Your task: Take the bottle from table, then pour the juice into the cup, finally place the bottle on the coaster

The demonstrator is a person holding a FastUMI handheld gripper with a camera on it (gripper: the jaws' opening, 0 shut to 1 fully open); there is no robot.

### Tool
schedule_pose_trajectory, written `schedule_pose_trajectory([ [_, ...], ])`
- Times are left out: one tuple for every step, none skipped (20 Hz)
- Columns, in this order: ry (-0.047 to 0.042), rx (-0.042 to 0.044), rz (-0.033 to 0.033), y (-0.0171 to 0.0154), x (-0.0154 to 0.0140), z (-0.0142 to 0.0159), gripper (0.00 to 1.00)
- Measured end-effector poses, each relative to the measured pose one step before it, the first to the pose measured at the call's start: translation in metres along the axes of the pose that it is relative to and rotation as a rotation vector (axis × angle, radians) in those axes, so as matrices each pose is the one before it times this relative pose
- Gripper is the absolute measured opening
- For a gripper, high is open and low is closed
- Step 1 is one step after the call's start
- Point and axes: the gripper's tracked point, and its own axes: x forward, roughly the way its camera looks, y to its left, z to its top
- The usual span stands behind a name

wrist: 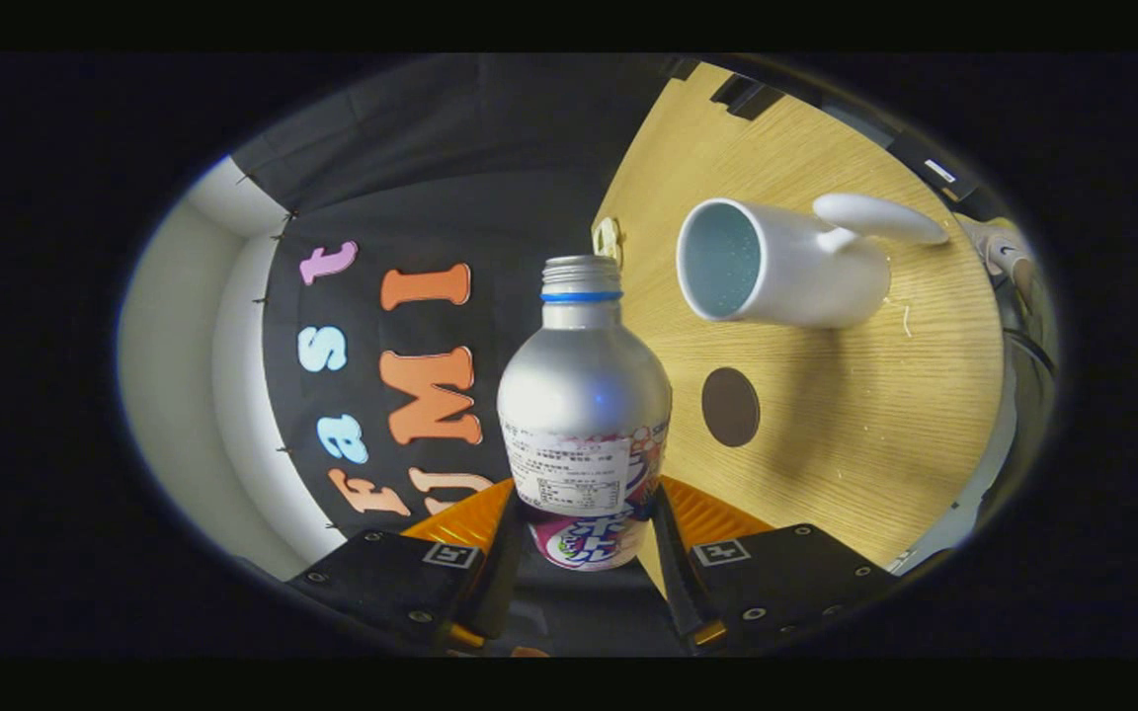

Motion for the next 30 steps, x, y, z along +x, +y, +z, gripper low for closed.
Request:
schedule_pose_trajectory([
  [-0.00268,0.01902,-0.00153,0.00050,0.00080,0.00206,0.64],
  [-0.00194,0.01921,-0.00307,0.00017,0.00074,-0.00044,0.64],
  [0.00112,0.01734,-0.00214,0.00014,0.00126,0.00023,0.64],
  [0.00013,0.01434,-0.00438,0.00085,0.00058,-0.00099,0.64],
  [-0.00104,0.01102,-0.00476,0.00023,0.00085,-0.00018,0.63],
  [-0.00040,0.00541,0.00053,0.00108,0.00045,-0.00025,0.64],
  [-0.00194,0.00515,-0.00240,-0.00003,-0.00055,0.00086,0.63],
  [0.00079,0.00642,-0.00380,-0.00055,-0.00046,-0.00062,0.63],
  [0.00304,0.00378,-0.00395,-0.00084,0.00098,-0.00081,0.64],
  [0.00144,0.00604,-0.00783,-0.00207,0.00277,-0.00119,0.64],
  [0.00585,0.01112,-0.00455,-0.00110,0.00131,-0.00099,0.63],
  [0.00070,0.01417,-0.00156,0.00137,0.00001,0.00029,0.64],
  [0.00390,0.01162,0.00247,0.00082,-0.00051,-0.00007,0.63],
  [-0.00173,0.01125,0.00055,0.00062,-0.00019,0.00008,0.63],
  [0.00012,0.01215,0.00056,0.00045,0.00054,0.00063,0.63],
  [0.00249,0.01269,-0.00164,0.00062,-0.00123,-0.00100,0.63],
  [0.00273,0.00811,-0.00506,0.00037,0.00081,-0.00030,0.63],
  [0.00399,0.00666,-0.00536,-0.00015,0.00055,-0.00251,0.64],
  [0.00497,0.00595,-0.00520,-0.00067,-0.00069,-0.00021,0.64],
  [-0.00156,0.00253,-0.00967,-0.00087,-0.00028,0.00053,0.64],
  [0.00081,0.00563,-0.00786,-0.00145,0.00119,0.00167,0.64],
  [-0.00228,0.01294,-0.00276,-0.00138,-0.00243,-0.00136,0.63],
  [-0.00227,0.01588,-0.00010,0.00060,0.00074,0.00059,0.64],
  [-0.00197,0.01197,0.00131,0.00171,-0.00133,-0.00006,0.64],
  [0.00045,0.01076,0.00323,0.00059,-0.00102,0.00225,0.64],
  [-0.00744,0.01193,0.00665,-0.00087,-0.00276,0.00233,0.63],
  [-0.00592,0.00571,0.00308,-0.00026,-0.00127,0.00188,0.63],
  [-0.00067,0.00501,-0.00113,-0.00154,0.00031,-0.00095,0.63],
  [0.00039,0.00660,-0.00384,-0.00049,0.00018,-0.00048,0.64],
  [0.00507,0.00728,-0.00341,0.00065,-0.00093,-0.00111,0.63],
])
